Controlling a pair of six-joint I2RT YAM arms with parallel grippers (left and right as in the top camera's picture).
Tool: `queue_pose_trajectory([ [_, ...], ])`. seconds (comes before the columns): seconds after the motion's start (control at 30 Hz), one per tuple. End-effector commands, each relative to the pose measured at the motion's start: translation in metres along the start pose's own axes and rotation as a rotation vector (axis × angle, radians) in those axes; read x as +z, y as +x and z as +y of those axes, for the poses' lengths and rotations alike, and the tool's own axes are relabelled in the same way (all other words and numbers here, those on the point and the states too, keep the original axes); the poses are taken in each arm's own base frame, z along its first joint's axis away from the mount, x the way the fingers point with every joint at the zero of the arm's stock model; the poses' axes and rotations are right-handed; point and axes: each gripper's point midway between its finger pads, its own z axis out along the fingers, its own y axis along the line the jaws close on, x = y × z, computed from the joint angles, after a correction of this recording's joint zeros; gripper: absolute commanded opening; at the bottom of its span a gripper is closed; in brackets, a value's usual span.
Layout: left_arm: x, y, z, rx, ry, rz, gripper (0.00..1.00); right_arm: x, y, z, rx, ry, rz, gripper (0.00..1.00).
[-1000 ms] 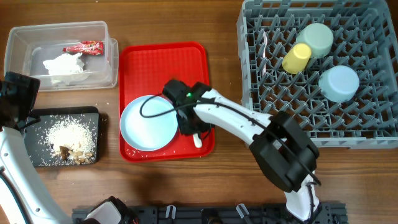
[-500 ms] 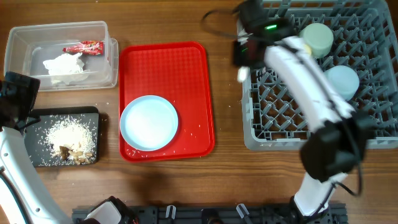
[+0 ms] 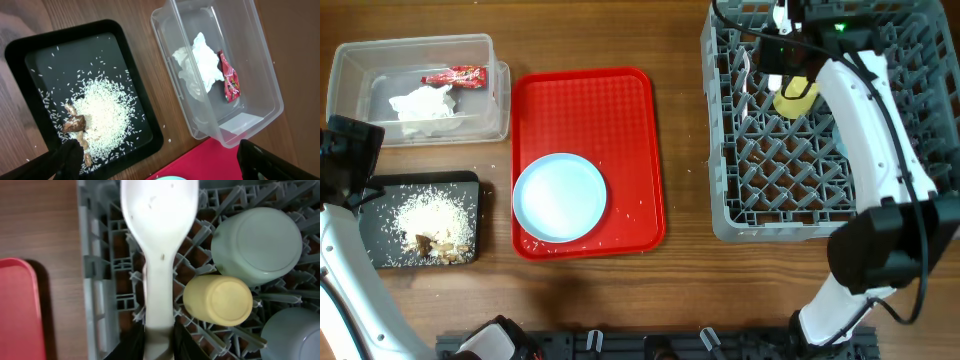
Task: Sort waste into correct bins and load items into the dishwasher rack
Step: 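Carry the spoon to the rack and place it beside the fork, then lower the right gripper onto the light blue plate rim and grasp it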
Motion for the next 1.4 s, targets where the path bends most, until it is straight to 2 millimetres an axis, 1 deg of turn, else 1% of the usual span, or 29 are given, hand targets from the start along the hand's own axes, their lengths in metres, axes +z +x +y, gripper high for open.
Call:
queue_pose_trajectory([
  [0.0,-0.004,-0.005,-0.001,-0.004,0.009,-0.015,1.00,0.028,0.011,-0.006,-0.034,0.064,0.055,0.22],
  [0.03,-0.004,-0.005,-0.001,-0.004,0.009,-0.015,1.00,0.029,0.014,-0.006,-0.035,0.065,0.065,0.22],
  [0.07,-0.004,-0.005,-0.001,-0.004,0.009,-0.015,1.00,0.032,0.017,-0.005,-0.037,0.060,0.079,0.25],
  [0.1,-0.004,-0.005,-0.001,-0.004,0.009,-0.015,1.00,0.033,0.018,-0.005,-0.038,0.057,0.085,0.31],
  [0.13,-0.004,-0.005,-0.001,-0.004,0.009,-0.015,1.00,0.033,0.020,-0.004,-0.039,0.055,0.094,0.34],
  [0.23,-0.004,-0.005,-0.001,-0.004,0.009,-0.015,1.00,0.033,0.026,-0.004,-0.035,0.057,0.115,0.39],
  [0.3,-0.004,-0.005,-0.001,-0.004,0.009,-0.015,1.00,0.030,0.035,-0.002,0.002,0.046,0.153,0.41],
  [0.37,-0.004,-0.005,-0.001,-0.004,0.009,-0.015,1.00,0.024,0.038,0.003,0.029,0.010,0.166,0.41],
  [0.4,-0.004,-0.005,-0.001,-0.004,0.009,-0.015,1.00,0.017,0.038,0.009,0.045,-0.022,0.163,0.41],
  [0.43,-0.004,-0.005,-0.001,-0.004,0.009,-0.015,1.00,0.008,0.036,0.020,0.050,-0.085,0.155,0.41],
  [0.53,-0.004,-0.005,-0.001,-0.004,0.009,-0.015,1.00,-0.031,0.025,0.078,-0.045,-0.388,0.088,0.46],
  [0.57,-0.004,-0.005,-0.001,-0.004,0.009,-0.015,1.00,-0.045,0.020,0.097,-0.089,-0.484,0.055,0.50],
  [0.6,-0.004,-0.005,-0.001,-0.004,0.009,-0.015,1.00,-0.060,0.015,0.121,-0.127,-0.578,0.013,0.60],
  [0.63,-0.004,-0.005,-0.001,-0.004,0.009,-0.015,1.00,-0.069,0.012,0.140,-0.158,-0.626,-0.020,0.72],
  [0.67,-0.004,-0.005,-0.001,-0.004,0.009,-0.015,1.00,-0.074,0.012,0.158,-0.191,-0.654,-0.046,0.77],
  [0.7,-0.004,-0.005,-0.001,-0.004,0.009,-0.015,1.00,-0.077,0.017,0.180,-0.230,-0.680,-0.056,0.77],
  [0.73,-0.004,-0.005,-0.001,-0.004,0.009,-0.015,1.00,-0.076,0.024,0.196,-0.234,-0.677,-0.044,0.77],
  [0.8,-0.004,-0.005,-0.001,-0.004,0.009,-0.015,1.00,-0.065,0.039,0.216,-0.227,-0.629,-0.007,0.75],
  [0.87,-0.004,-0.005,-0.001,-0.004,0.009,-0.015,1.00,-0.046,0.062,0.236,-0.266,-0.570,0.041,0.73],
  [0.9,-0.004,-0.005,-0.001,-0.004,0.009,-0.015,1.00,-0.031,0.082,0.252,-0.311,-0.541,0.081,0.68],
  [0.93,-0.004,-0.005,-0.001,-0.004,0.009,-0.015,1.00,-0.022,0.096,0.261,-0.341,-0.524,0.110,0.62],
  [1.0,-0.004,-0.005,-0.001,-0.004,0.009,-0.015,1.00,-0.003,0.124,0.278,-0.396,-0.490,0.159,0.61],
  [1.03,-0.004,-0.005,-0.001,-0.004,0.009,-0.015,1.00,0.008,0.141,0.287,-0.430,-0.462,0.187,0.61],
  [1.1,-0.004,-0.005,-0.001,-0.004,0.009,-0.015,1.00,0.029,0.165,0.292,-0.479,-0.384,0.221,0.60],
  [1.13,-0.004,-0.005,-0.001,-0.004,0.009,-0.015,1.00,0.047,0.190,0.292,-0.517,-0.332,0.277,0.60],
  [1.17,-0.004,-0.005,-0.001,-0.004,0.009,-0.015,1.00,0.053,0.201,0.291,-0.528,-0.320,0.313,0.58],
  [1.23,-0.004,-0.005,-0.001,-0.004,0.009,-0.015,1.00,0.061,0.222,0.291,-0.552,-0.319,0.382,0.50],
  [1.3,-0.004,-0.005,-0.001,-0.004,0.009,-0.015,1.00,0.061,0.248,0.301,-0.622,-0.422,0.469,0.49],
  [1.37,-0.004,-0.005,-0.001,-0.004,0.009,-0.015,1.00,0.062,0.259,0.302,-0.649,-0.443,0.508,0.49],
])
